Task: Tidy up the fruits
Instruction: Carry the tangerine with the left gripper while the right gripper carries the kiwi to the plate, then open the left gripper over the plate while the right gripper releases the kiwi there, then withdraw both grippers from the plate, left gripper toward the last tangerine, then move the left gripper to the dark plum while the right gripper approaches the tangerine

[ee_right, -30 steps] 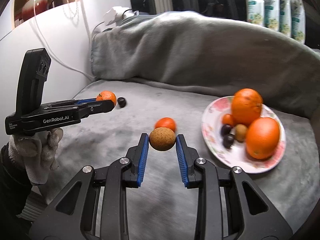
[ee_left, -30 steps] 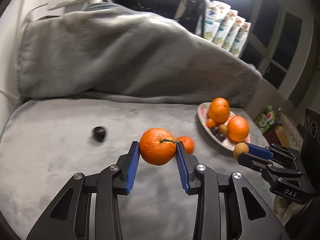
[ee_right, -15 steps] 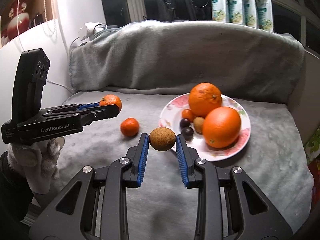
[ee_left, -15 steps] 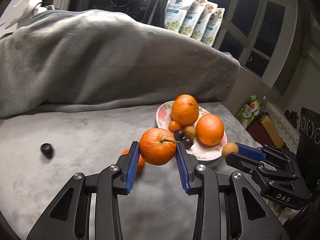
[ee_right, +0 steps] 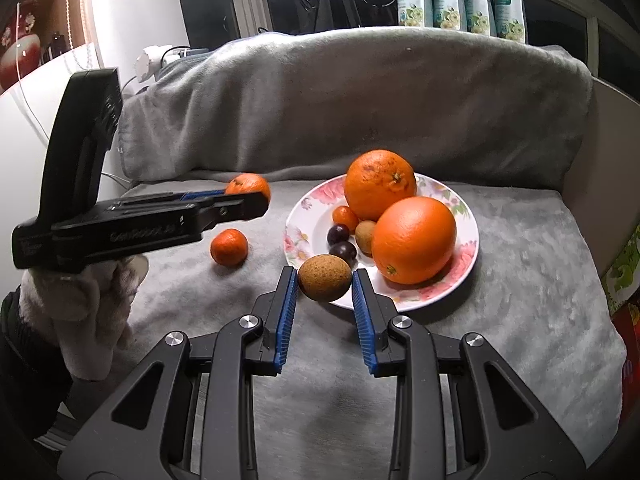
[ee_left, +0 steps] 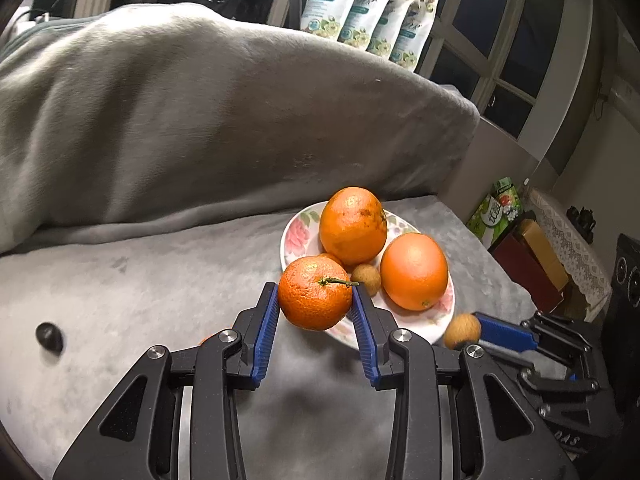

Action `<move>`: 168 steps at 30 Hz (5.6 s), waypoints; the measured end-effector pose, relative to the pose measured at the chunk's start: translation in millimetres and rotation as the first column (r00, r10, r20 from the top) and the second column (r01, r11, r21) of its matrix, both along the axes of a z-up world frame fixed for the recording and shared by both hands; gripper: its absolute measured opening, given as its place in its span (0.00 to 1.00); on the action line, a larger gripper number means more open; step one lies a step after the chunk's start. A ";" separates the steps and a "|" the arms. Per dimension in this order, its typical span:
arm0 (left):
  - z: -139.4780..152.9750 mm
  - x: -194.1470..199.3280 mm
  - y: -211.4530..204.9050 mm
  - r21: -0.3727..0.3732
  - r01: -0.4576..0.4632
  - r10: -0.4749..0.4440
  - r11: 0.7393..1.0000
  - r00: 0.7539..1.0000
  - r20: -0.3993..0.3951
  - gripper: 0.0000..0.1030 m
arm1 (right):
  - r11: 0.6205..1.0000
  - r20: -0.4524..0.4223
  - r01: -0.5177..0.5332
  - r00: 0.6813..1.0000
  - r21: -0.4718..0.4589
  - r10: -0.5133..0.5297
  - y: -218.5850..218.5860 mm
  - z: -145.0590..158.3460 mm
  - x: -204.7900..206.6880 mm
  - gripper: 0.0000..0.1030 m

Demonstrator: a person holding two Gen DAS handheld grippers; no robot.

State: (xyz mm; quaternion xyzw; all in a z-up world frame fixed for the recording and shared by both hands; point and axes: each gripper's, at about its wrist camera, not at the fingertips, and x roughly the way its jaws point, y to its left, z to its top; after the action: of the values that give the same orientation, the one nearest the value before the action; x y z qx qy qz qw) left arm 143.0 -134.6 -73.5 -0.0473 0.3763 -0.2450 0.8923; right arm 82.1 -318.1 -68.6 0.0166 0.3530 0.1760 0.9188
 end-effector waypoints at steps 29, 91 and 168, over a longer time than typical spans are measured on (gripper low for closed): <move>-4.3 25.8 -24.0 -0.023 0.026 -0.026 0.999 0.999 -0.037 0.57 | 1.000 -0.043 0.007 0.999 -0.026 -0.008 -1.6 -19.3 19.1 0.42; 52.2 -24.1 21.5 0.011 -0.106 0.104 0.994 0.986 0.127 0.79 | 1.000 0.072 -0.016 0.997 0.016 0.014 26.2 21.6 -16.0 0.85; -31.8 2.9 176.4 0.034 -0.277 0.278 0.960 0.959 -0.044 0.44 | 0.989 -0.085 -0.134 0.988 -0.068 0.128 132.6 -36.0 61.5 0.50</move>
State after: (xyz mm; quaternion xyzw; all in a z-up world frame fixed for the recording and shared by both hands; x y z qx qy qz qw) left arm 145.9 41.8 -105.3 -0.0933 0.3908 -0.1110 0.9090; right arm 143.6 -185.5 -104.6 -0.0335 0.3963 0.2219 0.8903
